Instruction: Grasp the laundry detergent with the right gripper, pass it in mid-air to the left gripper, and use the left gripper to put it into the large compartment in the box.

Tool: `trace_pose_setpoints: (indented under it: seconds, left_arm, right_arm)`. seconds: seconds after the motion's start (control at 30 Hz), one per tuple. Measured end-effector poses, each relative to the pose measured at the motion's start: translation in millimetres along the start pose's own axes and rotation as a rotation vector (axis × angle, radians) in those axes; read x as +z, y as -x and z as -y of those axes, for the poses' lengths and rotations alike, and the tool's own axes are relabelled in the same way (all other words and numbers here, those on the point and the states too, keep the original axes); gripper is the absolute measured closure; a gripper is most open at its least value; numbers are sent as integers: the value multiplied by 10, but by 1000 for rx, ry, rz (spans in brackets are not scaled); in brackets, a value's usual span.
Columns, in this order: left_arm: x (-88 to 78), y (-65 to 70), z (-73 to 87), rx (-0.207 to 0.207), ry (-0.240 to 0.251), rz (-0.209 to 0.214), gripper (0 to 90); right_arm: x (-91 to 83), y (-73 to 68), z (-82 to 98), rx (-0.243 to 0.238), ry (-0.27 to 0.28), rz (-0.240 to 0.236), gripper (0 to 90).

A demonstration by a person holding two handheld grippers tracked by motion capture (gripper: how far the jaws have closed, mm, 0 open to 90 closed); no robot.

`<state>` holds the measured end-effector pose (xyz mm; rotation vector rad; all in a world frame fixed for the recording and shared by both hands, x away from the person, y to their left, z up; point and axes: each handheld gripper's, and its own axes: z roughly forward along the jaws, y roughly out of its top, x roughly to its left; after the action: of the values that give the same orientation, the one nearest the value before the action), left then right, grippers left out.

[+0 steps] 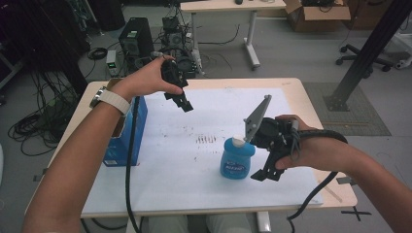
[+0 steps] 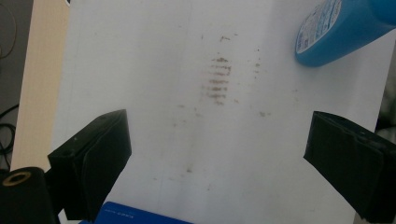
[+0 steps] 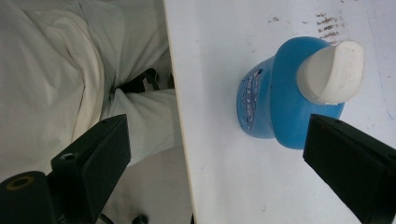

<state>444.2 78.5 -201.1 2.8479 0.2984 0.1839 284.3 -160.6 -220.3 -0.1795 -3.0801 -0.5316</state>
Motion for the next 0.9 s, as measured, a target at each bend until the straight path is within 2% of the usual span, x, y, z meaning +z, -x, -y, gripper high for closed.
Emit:
trace_pose_setpoints:
  seconds: [0.37,0.9]
  left_arm:
    - [-15,-8,10,-11,3,-1,72]
    - [-46,46,-29,-8,1,6,70]
  right_arm:
    - [-46,28,9,-12,4,11,66]
    - [-137,58,49,-3,31,42,49]
